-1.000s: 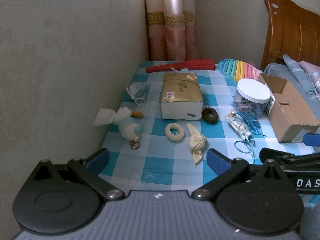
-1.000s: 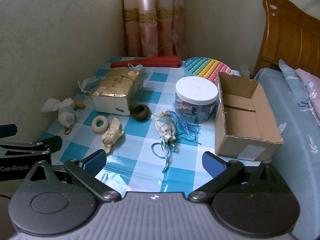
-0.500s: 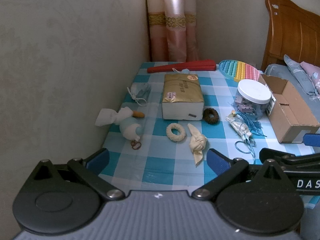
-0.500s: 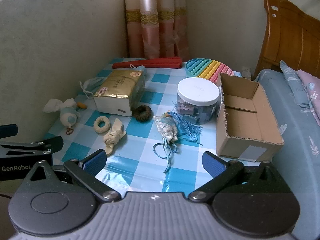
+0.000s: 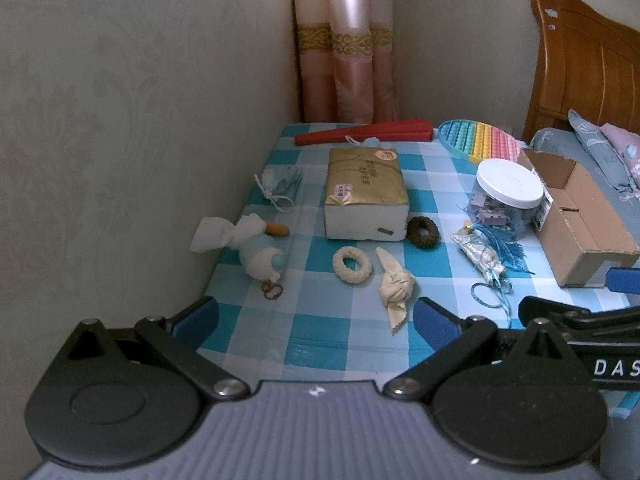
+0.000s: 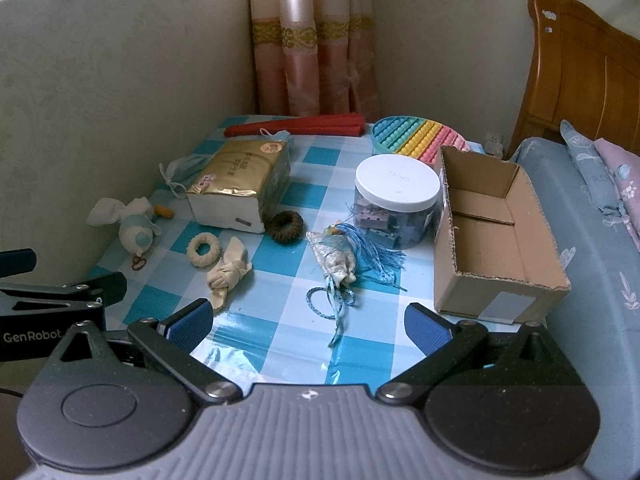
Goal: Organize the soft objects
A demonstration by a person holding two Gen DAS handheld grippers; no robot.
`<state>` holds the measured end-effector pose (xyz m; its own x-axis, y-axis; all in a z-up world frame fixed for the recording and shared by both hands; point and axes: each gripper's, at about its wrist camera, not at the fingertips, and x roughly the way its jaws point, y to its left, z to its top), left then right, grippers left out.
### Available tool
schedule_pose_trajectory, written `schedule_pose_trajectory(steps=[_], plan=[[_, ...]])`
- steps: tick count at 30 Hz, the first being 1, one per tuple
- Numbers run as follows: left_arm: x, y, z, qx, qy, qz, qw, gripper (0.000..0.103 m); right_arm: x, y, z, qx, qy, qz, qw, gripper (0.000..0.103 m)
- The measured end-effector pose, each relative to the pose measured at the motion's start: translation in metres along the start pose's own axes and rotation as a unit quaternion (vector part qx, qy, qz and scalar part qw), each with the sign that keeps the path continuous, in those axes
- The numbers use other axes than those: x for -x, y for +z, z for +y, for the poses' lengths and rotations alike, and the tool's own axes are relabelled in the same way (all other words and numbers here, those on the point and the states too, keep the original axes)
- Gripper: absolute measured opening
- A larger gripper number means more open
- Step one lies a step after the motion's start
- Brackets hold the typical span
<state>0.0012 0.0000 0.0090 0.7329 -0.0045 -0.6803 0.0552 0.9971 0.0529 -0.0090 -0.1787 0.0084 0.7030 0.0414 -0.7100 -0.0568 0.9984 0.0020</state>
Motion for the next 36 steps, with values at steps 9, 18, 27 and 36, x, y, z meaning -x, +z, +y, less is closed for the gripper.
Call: schedule_pose_trajectory(steps=[9,18,27,36], plan=[[0.0,0.0,0.0,-0.001,-0.001,-0.001,1.0,0.102,-0.001,0.0,0.001,0.0,-0.001,0.001,1.0,0.103],[-0.01,0.0,0.001,-0.002,-0.005,0.001,1.0,0.102,-0.011,0.003,0.0,0.011,0.005,0.0,1.0,0.103],[-0.025,-0.003,0.002,-0.001,-0.036,0.005,0.9993,0.102,-0.02,0.001,-0.001,0.044,0.019,-0.01,0.999,0.103],[-0.044,-0.014,0.009,-0.007,-0.062,-0.004,0.998,0.102,-0.047,-0.005,-0.012,0.052,0.01,0.01,0.999,0.103]])
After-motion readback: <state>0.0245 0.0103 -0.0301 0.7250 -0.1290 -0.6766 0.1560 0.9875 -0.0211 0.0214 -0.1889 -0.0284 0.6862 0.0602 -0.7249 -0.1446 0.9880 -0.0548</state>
